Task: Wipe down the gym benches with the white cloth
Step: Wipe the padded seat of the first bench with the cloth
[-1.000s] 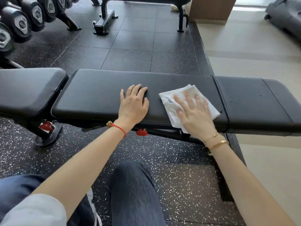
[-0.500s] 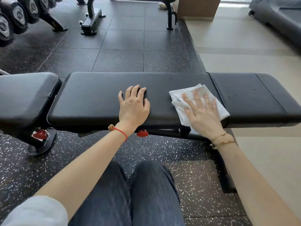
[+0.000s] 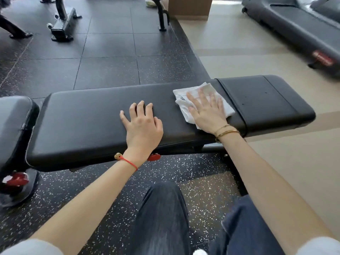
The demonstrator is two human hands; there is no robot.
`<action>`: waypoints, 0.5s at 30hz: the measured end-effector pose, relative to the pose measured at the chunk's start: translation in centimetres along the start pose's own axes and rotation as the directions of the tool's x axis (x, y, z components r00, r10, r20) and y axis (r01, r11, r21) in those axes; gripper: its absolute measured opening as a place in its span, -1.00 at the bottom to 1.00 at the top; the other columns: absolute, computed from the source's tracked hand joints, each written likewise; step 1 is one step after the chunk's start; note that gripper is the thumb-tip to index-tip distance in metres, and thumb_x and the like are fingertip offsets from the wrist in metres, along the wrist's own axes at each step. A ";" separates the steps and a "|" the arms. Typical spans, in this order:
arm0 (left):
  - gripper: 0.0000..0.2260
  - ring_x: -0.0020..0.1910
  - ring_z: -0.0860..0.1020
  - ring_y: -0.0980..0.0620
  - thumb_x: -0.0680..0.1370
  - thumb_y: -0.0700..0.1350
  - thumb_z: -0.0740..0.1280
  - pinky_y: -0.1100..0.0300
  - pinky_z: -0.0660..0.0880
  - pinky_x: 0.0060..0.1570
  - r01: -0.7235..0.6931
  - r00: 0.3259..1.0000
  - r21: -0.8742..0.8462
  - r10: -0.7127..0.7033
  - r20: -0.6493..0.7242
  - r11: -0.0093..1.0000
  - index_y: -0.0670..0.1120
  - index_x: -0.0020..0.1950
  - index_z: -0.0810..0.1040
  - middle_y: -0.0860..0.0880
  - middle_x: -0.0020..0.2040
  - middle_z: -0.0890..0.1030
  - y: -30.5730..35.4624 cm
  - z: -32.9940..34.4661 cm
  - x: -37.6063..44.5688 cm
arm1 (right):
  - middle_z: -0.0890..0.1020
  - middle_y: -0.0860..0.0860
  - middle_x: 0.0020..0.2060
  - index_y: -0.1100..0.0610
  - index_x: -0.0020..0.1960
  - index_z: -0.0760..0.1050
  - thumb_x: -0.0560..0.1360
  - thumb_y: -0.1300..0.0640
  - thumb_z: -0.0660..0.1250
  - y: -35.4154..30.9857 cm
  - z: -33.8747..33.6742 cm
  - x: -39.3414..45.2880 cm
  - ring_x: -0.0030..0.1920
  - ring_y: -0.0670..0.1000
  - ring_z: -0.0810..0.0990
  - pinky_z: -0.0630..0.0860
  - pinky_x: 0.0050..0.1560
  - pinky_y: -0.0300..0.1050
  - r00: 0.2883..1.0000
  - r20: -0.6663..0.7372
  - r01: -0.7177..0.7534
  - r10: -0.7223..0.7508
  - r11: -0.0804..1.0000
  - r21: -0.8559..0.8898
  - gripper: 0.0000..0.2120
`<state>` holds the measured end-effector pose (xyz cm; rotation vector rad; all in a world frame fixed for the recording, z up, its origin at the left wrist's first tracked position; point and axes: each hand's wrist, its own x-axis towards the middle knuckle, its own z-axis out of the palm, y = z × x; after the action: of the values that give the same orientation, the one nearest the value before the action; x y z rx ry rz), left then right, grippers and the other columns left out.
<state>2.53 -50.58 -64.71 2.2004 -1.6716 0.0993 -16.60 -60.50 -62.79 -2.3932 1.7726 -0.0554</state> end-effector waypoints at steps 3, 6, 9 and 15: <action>-0.51 0.45 0.27 -0.18 0.53 0.00 0.04 -0.35 0.12 0.41 0.005 1.000 0.000 -0.005 0.013 1.000 -0.09 0.42 0.38 -0.14 0.43 0.39 0.1 -0.2 0.1 | -0.13 -0.06 0.59 -0.35 0.53 -0.12 0.64 -0.18 -0.13 0.0 0.2 -1.6 0.57 0.12 -0.21 -0.35 0.49 0.16 0.998 0.011 0.054 -0.054 0.999 -0.002 -0.53; -0.54 0.45 0.28 -0.16 0.54 0.00 0.08 -0.34 0.13 0.41 0.006 1.000 -0.007 -0.006 0.004 1.000 -0.08 0.41 0.39 -0.12 0.42 0.40 0.2 -0.1 0.1 | -0.14 -0.06 0.59 -0.34 0.53 -0.15 0.64 -0.18 -0.14 0.5 0.4 -3.6 0.57 0.10 -0.23 -0.34 0.50 0.16 0.992 -0.012 0.128 -0.129 0.991 -0.036 -0.53; -0.57 0.47 0.27 -0.13 0.56 -0.03 0.14 -0.31 0.11 0.44 0.018 1.000 -0.011 -0.018 0.000 1.000 -0.07 0.43 0.39 -0.10 0.44 0.40 0.2 0.0 0.0 | -0.13 -0.07 0.59 -0.33 0.53 -0.15 0.65 -0.16 -0.15 2.4 0.3 -5.3 0.57 0.08 -0.22 -0.29 0.52 0.14 0.978 -0.041 0.202 -0.203 0.979 -0.033 -0.53; -0.65 0.45 0.33 -0.08 0.58 -0.13 0.19 -0.13 0.19 0.45 0.043 0.999 -0.098 -0.044 -0.009 0.994 -0.09 0.36 0.47 -0.07 0.40 0.46 3.5 -0.5 0.4 | -0.07 -0.03 0.60 -0.31 0.54 -0.06 0.66 -0.13 -0.12 8.7 -1.2 -2.4 0.57 0.10 -0.14 -0.26 0.52 0.13 0.994 -0.048 0.100 -0.102 0.994 -0.034 -0.54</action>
<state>-0.60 -51.53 -63.24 2.1581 -1.5866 0.0175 -25.71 -60.77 -62.81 -2.5237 1.6840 -0.1011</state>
